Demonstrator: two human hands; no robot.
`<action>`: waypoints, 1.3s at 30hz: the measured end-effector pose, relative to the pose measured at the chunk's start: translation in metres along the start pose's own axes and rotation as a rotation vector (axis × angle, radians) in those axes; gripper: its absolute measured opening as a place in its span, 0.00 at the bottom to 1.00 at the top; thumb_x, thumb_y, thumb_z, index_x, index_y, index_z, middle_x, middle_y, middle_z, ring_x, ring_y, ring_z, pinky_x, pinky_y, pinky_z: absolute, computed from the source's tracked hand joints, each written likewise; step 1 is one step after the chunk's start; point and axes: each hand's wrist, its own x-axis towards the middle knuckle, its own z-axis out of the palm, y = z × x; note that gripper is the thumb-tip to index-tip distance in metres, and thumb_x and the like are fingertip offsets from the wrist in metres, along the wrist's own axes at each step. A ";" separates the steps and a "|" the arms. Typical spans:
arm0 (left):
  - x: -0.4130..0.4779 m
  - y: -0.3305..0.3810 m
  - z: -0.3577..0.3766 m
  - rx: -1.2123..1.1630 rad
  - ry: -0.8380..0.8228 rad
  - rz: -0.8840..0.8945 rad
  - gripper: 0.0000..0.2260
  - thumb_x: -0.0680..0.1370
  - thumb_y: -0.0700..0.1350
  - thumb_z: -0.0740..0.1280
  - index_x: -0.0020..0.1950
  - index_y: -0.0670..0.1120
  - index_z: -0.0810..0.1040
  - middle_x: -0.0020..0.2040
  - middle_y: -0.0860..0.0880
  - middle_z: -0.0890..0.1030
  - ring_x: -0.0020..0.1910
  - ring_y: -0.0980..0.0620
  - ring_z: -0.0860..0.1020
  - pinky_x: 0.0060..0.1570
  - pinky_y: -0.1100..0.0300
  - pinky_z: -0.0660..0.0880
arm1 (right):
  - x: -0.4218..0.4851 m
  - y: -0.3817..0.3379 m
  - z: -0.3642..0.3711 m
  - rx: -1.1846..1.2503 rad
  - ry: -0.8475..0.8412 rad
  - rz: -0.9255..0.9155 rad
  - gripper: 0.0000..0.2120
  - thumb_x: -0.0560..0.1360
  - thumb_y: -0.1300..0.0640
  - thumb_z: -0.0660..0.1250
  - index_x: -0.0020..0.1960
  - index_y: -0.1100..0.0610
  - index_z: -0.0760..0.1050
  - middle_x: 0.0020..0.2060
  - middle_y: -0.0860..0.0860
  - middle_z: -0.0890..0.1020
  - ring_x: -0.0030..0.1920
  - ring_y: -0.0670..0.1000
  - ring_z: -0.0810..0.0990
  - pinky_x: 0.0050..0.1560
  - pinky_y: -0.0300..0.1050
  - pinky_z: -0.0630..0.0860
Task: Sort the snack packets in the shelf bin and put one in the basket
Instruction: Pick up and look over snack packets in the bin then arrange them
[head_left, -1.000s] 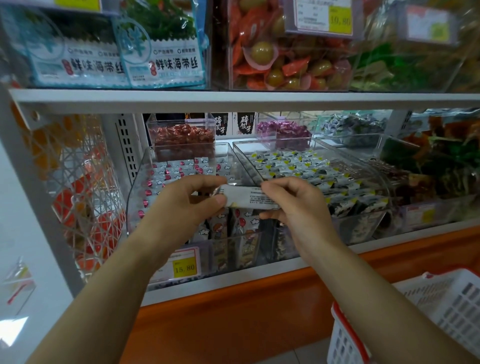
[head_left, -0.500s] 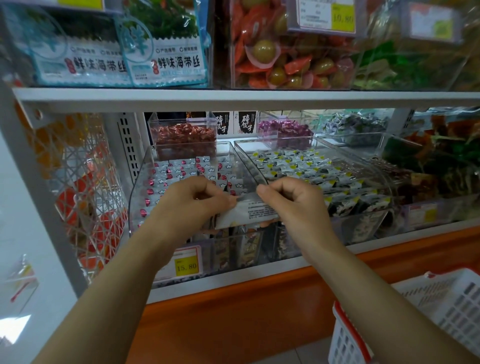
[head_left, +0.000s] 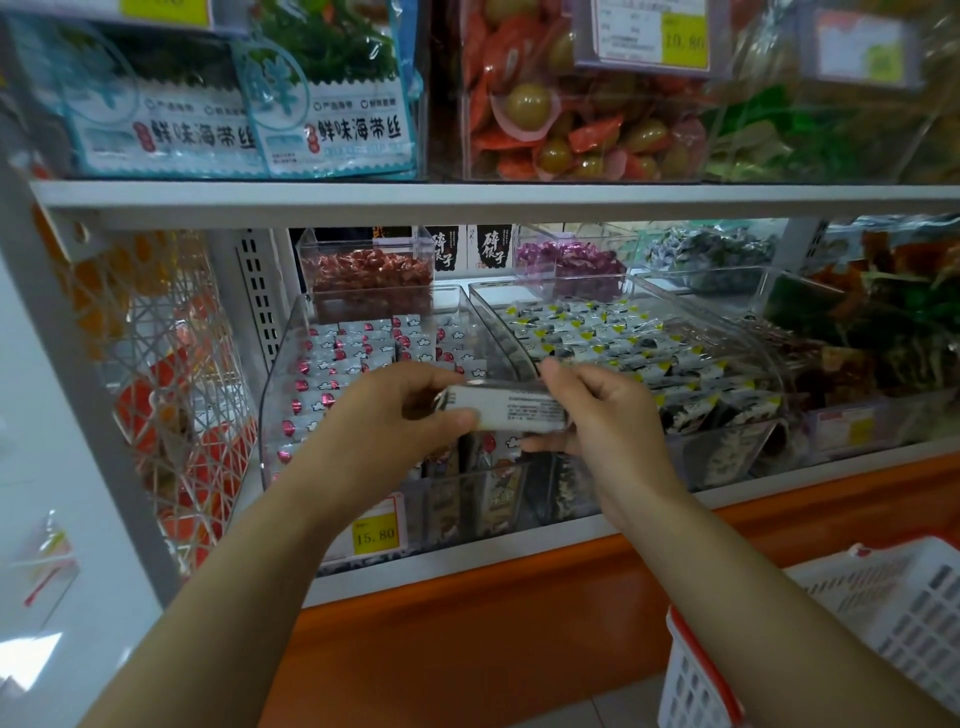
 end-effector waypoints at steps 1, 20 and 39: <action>0.001 0.000 0.000 -0.016 0.035 0.002 0.06 0.75 0.45 0.66 0.47 0.57 0.78 0.43 0.52 0.83 0.43 0.54 0.80 0.39 0.68 0.77 | 0.000 0.000 0.000 0.054 -0.028 0.017 0.10 0.76 0.56 0.66 0.42 0.61 0.80 0.35 0.51 0.83 0.37 0.50 0.84 0.34 0.41 0.81; 0.075 -0.041 0.013 0.939 -0.186 -0.040 0.20 0.82 0.50 0.49 0.71 0.44 0.62 0.75 0.46 0.59 0.74 0.47 0.55 0.69 0.37 0.53 | 0.023 -0.003 -0.012 0.162 0.188 0.025 0.11 0.76 0.61 0.67 0.55 0.66 0.74 0.46 0.58 0.81 0.38 0.51 0.82 0.37 0.41 0.82; 0.035 -0.045 0.013 0.873 -0.137 -0.045 0.22 0.81 0.56 0.45 0.69 0.52 0.68 0.70 0.52 0.66 0.72 0.53 0.59 0.70 0.39 0.49 | 0.084 -0.011 0.057 -0.809 -0.249 -0.432 0.12 0.72 0.59 0.72 0.50 0.58 0.71 0.44 0.52 0.77 0.46 0.52 0.76 0.36 0.42 0.67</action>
